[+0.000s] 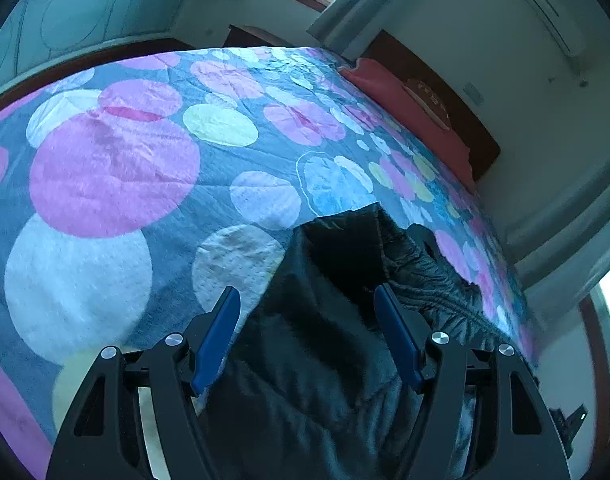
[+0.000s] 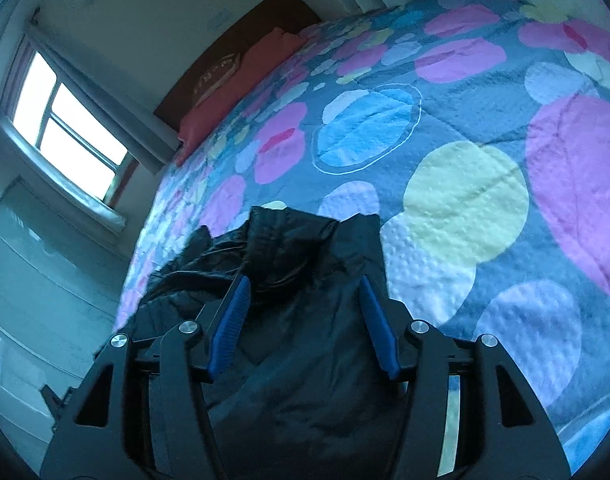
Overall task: Fold large clothes
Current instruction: 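Open both grippers to release the folded hem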
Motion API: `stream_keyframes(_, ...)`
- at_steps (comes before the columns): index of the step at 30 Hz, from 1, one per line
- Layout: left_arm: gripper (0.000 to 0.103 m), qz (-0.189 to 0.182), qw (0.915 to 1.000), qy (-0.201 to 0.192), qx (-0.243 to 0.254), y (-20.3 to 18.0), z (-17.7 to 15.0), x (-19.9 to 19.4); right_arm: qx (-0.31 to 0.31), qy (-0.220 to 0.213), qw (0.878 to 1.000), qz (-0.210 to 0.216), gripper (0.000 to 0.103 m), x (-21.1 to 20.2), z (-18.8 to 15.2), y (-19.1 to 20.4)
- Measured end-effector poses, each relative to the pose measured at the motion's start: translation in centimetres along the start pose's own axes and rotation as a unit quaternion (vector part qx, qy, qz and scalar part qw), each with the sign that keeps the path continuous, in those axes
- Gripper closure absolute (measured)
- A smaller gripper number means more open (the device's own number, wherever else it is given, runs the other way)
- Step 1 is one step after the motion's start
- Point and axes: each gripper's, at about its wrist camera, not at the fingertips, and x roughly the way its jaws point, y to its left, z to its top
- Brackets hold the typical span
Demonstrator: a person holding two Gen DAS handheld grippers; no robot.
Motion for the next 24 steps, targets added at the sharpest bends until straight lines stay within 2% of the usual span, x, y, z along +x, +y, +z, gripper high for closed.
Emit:
stream_keyframes(4,0.034,-0.016,0.9997,0.001,0.018,0.6,0.0,-0.1,-0.034,0.016,0.999,-0.004,0.046,1.1,0.7,0.3)
stream_keyframes(9,0.034,-0.025,0.9983,0.024,0.048,0.3,1.1,1.7,-0.073,0.033,0.997,-0.006,0.045,2.3,1.7,1.0)
stream_keyframes(11,0.034,-0.028,0.9962,0.037,0.074,-0.4,1.7,2.7,-0.094,0.045,0.995,-0.004,0.040,3.2,2.3,1.5)
stream_keyframes(15,0.034,-0.017,0.9891,0.062,0.133,-1.7,2.5,4.9,-0.116,0.063,0.991,-0.002,0.038,4.6,3.2,2.0)
stream_keyframes(18,0.035,-0.016,0.9861,0.075,0.147,-2.0,2.9,5.9,-0.125,0.076,0.989,0.002,0.038,5.5,3.4,2.3)
stream_keyframes(19,0.038,-0.019,0.9853,0.079,0.150,-2.0,2.9,6.2,-0.130,0.079,0.988,0.002,0.038,5.8,3.5,2.3)
stream_keyframes(20,0.046,-0.022,0.9842,0.081,0.156,-2.1,3.0,6.4,-0.133,0.082,0.988,0.001,0.038,6.0,3.4,2.4)
stream_keyframes(21,0.049,-0.022,0.9830,0.085,0.162,-2.2,3.0,6.5,-0.139,0.083,0.987,0.000,0.040,6.2,3.4,2.6)
stream_keyframes(22,0.058,-0.012,0.9804,0.088,0.175,-2.6,2.9,6.8,-0.151,0.084,0.985,-0.008,0.050,6.5,3.3,2.8)
stream_keyframes(23,0.068,-0.004,0.9786,0.089,0.186,-2.8,2.9,7.0,-0.160,0.086,0.983,-0.018,0.064,6.7,3.2,2.9)
stream_keyframes(24,0.072,0.007,0.9752,0.088,0.203,-3.1,2.6,7.1,-0.170,0.086,0.981,-0.028,0.071,6.9,3.0,3.0)
